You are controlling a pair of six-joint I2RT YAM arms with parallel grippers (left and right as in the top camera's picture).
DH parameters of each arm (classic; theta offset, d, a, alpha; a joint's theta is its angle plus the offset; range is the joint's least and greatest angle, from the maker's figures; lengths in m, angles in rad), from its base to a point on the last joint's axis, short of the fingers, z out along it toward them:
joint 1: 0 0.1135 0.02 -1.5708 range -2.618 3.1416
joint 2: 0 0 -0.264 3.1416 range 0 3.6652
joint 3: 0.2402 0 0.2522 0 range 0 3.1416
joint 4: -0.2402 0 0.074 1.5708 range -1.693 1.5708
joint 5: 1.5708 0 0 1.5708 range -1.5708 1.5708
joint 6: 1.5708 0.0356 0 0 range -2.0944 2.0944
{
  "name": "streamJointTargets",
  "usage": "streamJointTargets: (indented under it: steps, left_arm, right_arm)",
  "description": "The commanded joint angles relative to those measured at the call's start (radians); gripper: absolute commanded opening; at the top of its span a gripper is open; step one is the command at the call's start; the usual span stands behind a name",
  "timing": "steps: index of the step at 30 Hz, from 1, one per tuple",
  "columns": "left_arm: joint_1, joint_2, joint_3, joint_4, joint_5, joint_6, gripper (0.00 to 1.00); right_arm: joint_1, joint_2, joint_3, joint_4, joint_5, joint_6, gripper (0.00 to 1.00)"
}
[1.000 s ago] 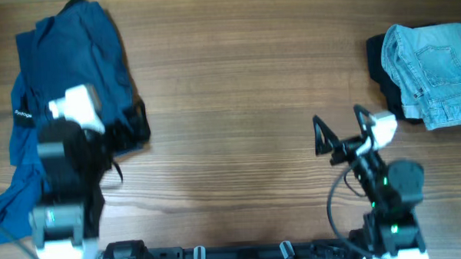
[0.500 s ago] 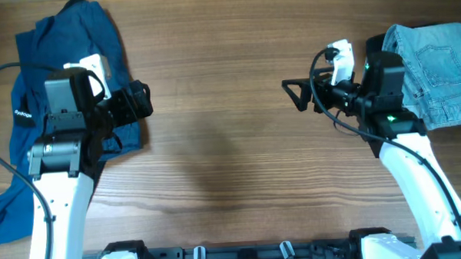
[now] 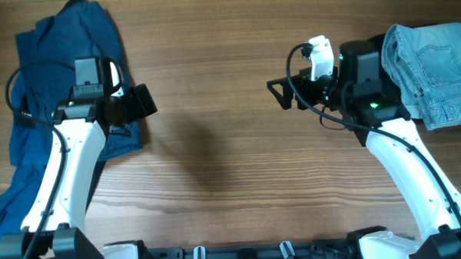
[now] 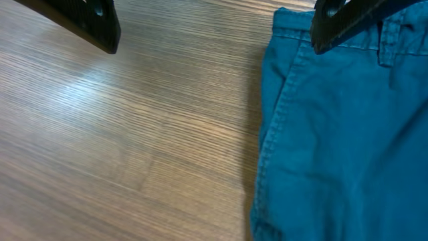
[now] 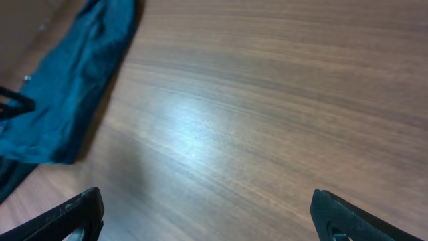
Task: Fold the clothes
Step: 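Reach both grippers toward the dark blue garment on the left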
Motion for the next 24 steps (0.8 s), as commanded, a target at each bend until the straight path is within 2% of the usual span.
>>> streamJointTargets:
  steps: [1, 4, 11, 14, 17, 19, 23, 24]
  left_arm:
    - [0.001, 0.051, 0.019, 0.001, -0.085, -0.023, 0.88]
    - [-0.006, 0.102, 0.019, 0.003, -0.150, -0.023, 0.83]
    - [-0.034, 0.219, 0.019, -0.003, -0.173, -0.014, 0.71]
    - [-0.070, 0.277, 0.019, -0.004, -0.265, -0.015, 0.68]
    - [-0.085, 0.323, 0.019, -0.004, -0.329, -0.016, 0.59]
    - [-0.084, 0.339, 0.019, -0.008, -0.372, -0.023, 0.47]
    - [-0.084, 0.340, 0.019, -0.015, -0.438, -0.024, 0.06]
    - [-0.084, 0.340, 0.019, -0.016, -0.452, -0.027, 0.04]
  right_arm:
    - [0.003, 0.042, 0.021, -0.011, 0.132, 0.008, 1.00]
    - [0.001, 0.073, 0.021, -0.009, 0.187, 0.040, 1.00]
    - [0.001, 0.115, 0.020, 0.011, 0.241, 0.065, 1.00]
    - [0.001, 0.128, 0.020, 0.035, 0.241, 0.065, 1.00]
    - [0.001, 0.135, 0.020, 0.040, 0.240, 0.065, 1.00]
    - [0.001, 0.143, 0.020, 0.040, 0.241, 0.064, 1.00]
    - [0.001, 0.161, 0.020, 0.040, 0.240, 0.065, 1.00]
    - [0.001, 0.161, 0.020, 0.040, 0.237, 0.065, 1.00]
